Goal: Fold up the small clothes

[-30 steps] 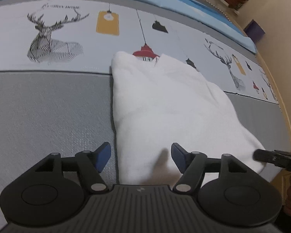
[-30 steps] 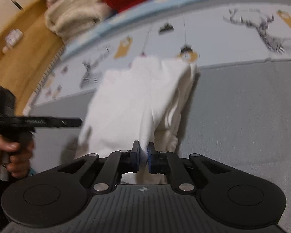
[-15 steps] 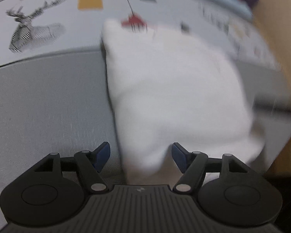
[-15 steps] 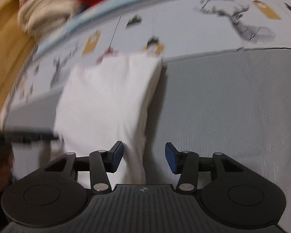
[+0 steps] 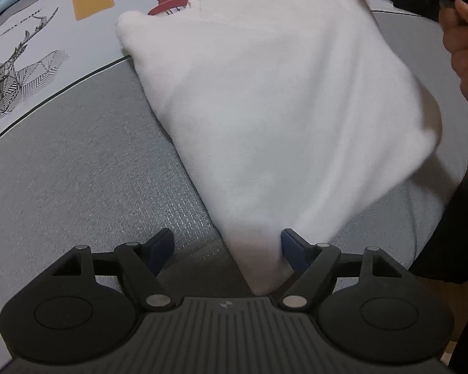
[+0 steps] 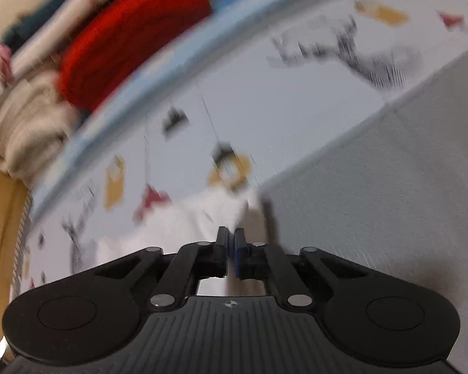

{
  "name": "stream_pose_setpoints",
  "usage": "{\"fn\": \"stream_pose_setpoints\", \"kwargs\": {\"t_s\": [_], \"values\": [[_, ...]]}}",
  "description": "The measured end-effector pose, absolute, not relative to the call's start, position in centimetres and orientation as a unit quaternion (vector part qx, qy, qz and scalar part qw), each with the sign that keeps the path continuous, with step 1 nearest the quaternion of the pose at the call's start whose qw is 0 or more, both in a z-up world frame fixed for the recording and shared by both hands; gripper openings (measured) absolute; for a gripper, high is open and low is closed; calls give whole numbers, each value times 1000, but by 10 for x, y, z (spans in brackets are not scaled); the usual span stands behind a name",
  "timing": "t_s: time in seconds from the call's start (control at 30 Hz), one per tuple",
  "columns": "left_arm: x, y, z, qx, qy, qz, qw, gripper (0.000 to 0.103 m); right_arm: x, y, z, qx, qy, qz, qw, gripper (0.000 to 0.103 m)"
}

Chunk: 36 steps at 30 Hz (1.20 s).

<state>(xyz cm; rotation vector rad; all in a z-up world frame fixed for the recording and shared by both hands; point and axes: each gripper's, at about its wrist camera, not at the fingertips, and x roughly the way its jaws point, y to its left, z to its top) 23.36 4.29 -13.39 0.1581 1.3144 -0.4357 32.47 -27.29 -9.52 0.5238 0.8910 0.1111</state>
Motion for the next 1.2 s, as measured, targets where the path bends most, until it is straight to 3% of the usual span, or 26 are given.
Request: {"fn": "stream_pose_setpoints", "kwargs": {"t_s": [0.07, 0.17, 0.23, 0.27, 0.3, 0.37, 0.5, 0.63, 0.7, 1.03, 1.2], "values": [[235, 39, -134, 72, 607, -201, 766, 81, 324, -271, -83, 236, 390, 54, 889, 2], [239, 38, -133, 62, 608, -203, 765, 81, 334, -278, -113, 193, 475, -38, 858, 3], [243, 47, -128, 35, 603, -201, 771, 81, 335, -282, -116, 193, 484, -55, 852, 4], [247, 53, -123, 13, 596, -196, 779, 81, 334, -281, -110, 177, 472, -63, 861, 10], [250, 60, -120, -8, 589, -188, 786, 81, 333, -281, -103, 163, 459, -66, 871, 30], [259, 75, -114, -62, 575, -166, 799, 81, 326, -284, -93, 177, 436, -49, 881, 55], [271, 89, -115, -125, 567, -133, 803, 81, 319, -286, -91, 225, 450, 42, 863, 55], [278, 84, -116, -136, 565, -118, 806, 81, 319, -267, -107, 160, 520, 94, 834, 55], [280, 80, -117, -140, 563, -116, 806, 81, 314, -263, -114, 136, 535, 94, 829, 60], [295, 73, -136, -180, 577, -106, 790, 81, 311, -263, -123, 159, 547, 83, 818, 64], [304, 66, -143, -177, 572, -112, 793, 80, 318, -250, -125, 166, 543, 91, 818, 49]]}}
